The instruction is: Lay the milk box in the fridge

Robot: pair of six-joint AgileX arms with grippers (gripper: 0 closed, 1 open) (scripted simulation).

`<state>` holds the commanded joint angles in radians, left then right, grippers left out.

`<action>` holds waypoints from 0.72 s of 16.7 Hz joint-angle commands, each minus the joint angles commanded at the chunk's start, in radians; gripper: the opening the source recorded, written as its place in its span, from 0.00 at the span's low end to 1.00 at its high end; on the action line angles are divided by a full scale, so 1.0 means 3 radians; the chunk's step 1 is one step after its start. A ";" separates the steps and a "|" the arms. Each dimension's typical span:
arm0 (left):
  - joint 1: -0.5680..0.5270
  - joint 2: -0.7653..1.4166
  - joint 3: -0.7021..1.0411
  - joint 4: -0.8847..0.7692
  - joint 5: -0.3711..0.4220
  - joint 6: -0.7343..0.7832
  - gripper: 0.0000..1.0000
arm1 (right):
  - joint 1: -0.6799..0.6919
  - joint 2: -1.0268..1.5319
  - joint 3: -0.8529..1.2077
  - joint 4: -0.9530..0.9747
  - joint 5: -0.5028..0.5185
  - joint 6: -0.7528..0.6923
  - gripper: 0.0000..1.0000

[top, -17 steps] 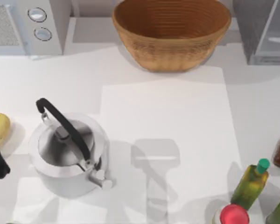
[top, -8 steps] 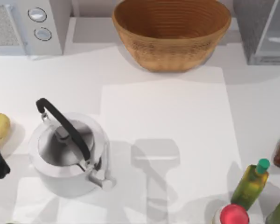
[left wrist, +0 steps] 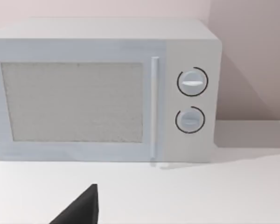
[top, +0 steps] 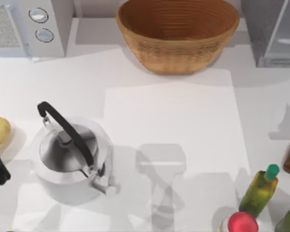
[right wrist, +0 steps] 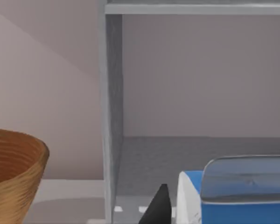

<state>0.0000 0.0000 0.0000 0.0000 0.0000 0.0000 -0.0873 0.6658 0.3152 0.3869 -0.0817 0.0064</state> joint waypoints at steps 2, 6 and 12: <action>0.0000 0.0000 0.0000 0.0000 0.0000 0.0000 1.00 | -0.0092 0.0713 0.0313 0.0383 -0.0085 0.0006 0.00; 0.0000 0.0000 0.0000 0.0000 0.0000 0.0000 1.00 | -0.0276 0.2174 0.0942 0.1153 -0.0254 0.0016 0.00; 0.0000 0.0000 0.0000 0.0000 0.0000 0.0000 1.00 | -0.0510 0.4027 0.1753 0.2158 -0.0461 0.0027 0.00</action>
<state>0.0000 0.0000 0.0000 0.0000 0.0000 0.0000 -0.2403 1.8739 0.8412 1.0344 -0.2202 0.0144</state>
